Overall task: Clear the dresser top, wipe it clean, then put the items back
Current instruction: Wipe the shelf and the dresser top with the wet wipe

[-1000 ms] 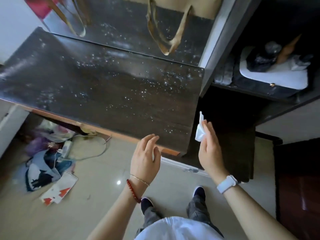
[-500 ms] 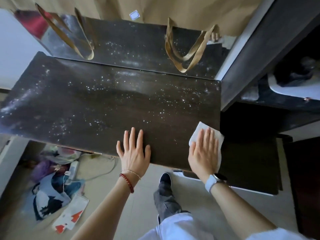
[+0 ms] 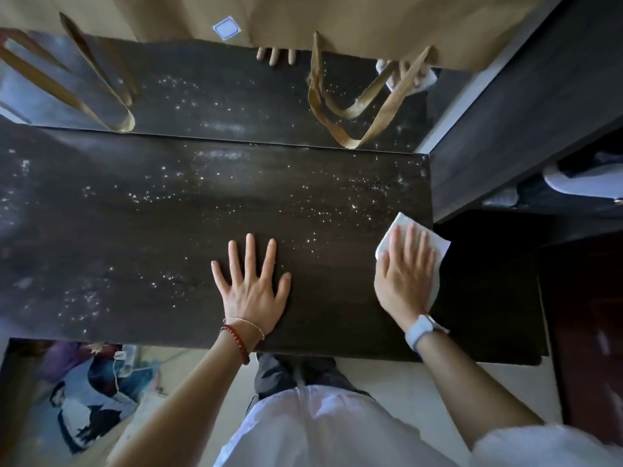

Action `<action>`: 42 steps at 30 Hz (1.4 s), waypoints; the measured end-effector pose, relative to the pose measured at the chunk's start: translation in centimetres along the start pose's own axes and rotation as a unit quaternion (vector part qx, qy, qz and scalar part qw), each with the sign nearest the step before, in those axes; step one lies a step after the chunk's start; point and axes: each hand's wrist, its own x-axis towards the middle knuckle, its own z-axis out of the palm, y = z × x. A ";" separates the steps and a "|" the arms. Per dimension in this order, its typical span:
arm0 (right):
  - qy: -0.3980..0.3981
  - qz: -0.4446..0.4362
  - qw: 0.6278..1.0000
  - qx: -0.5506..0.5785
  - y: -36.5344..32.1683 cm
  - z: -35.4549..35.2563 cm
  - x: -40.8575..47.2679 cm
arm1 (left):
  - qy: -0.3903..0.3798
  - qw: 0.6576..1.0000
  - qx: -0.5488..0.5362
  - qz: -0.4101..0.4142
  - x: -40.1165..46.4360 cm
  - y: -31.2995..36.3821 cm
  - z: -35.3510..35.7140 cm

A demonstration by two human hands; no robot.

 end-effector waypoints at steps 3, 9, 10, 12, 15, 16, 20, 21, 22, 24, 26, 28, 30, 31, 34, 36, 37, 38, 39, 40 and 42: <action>0.005 -0.076 0.997 0.023 -4.7 0.5 0.3 | -0.010 1.000 0.003 0.008 -0.1 -0.5 -0.1; -0.044 -0.180 0.983 0.006 -3.0 0.1 -3.1 | 0.010 0.999 -0.007 0.042 0.5 -1.3 -1.1; -0.030 -0.133 0.991 -0.001 -2.0 0.0 -2.4 | 0.014 0.999 -0.010 0.043 0.6 -1.2 -1.2; -0.025 -0.079 0.996 -0.018 -0.7 -0.1 0.1 | 0.027 0.999 -0.024 0.040 1.5 -0.8 -1.7; -0.038 -0.062 0.997 -0.011 -0.5 -0.1 5.0 | 0.038 0.998 -0.042 0.035 3.8 0.0 -2.6; -0.031 -0.052 0.998 -0.007 -0.5 -0.1 6.5 | 0.038 0.998 -0.042 0.034 4.8 0.3 -2.9; 0.003 0.018 1.000 0.005 -1.3 -0.6 10.4 | 0.012 0.999 -0.033 0.018 7.5 0.3 -2.4; 0.003 0.040 0.999 0.010 -1.8 -0.8 11.2 | 0.008 0.999 -0.031 0.015 7.6 0.1 -2.2; 0.010 0.063 0.998 0.015 -2.5 -0.9 12.2 | 0.009 0.999 -0.028 0.014 7.7 0.0 -1.9; 0.028 0.112 0.993 0.033 -3.7 -0.6 13.8 | 0.009 1.000 -0.019 0.012 7.6 -0.2 -1.7; 0.034 0.123 0.990 0.054 -5.5 -0.4 14.0 | 0.006 1.000 -0.014 0.009 7.6 -0.1 -1.6; 0.025 0.024 0.997 0.062 -8.1 0.2 12.3 | 0.009 1.000 -0.014 0.004 7.6 0.0 -1.6; -0.015 -0.102 0.993 0.054 -9.6 0.5 10.1 | 0.009 1.000 -0.016 0.000 7.6 0.0 -1.7; -0.028 -0.138 0.989 0.047 -9.4 0.5 9.5 | 0.006 1.000 -0.016 0.000 7.6 0.0 -1.7; -0.002 -0.085 0.996 0.024 -5.8 -0.5 10.4 | 0.005 1.000 -0.022 0.001 7.6 0.0 -1.9; 0.024 0.011 1.000 0.008 -3.3 -1.7 11.4 | 0.010 1.000 -0.022 0.000 7.6 0.1 -1.9; 0.023 0.050 0.998 0.015 -2.6 -2.1 11.9 | 0.013 1.000 -0.020 -0.001 7.5 0.2 -1.9; 0.018 0.078 0.996 0.032 -2.5 -2.3 12.4 | 0.013 1.000 -0.017 -0.001 7.5 0.1 -1.9; 0.016 0.103 0.993 0.054 -2.8 -2.3 13.0 | 0.012 1.000 -0.015 -0.001 7.6 0.1 -1.9; 0.018 0.130 0.989 0.072 -3.3 -2.3 13.5 | 0.008 1.000 -0.014 -0.002 7.6 0.0 -1.9; 0.024 0.175 0.981 0.081 -4.4 -2.0 14.7 | 0.003 1.000 -0.014 -0.005 7.6 0.1 -1.9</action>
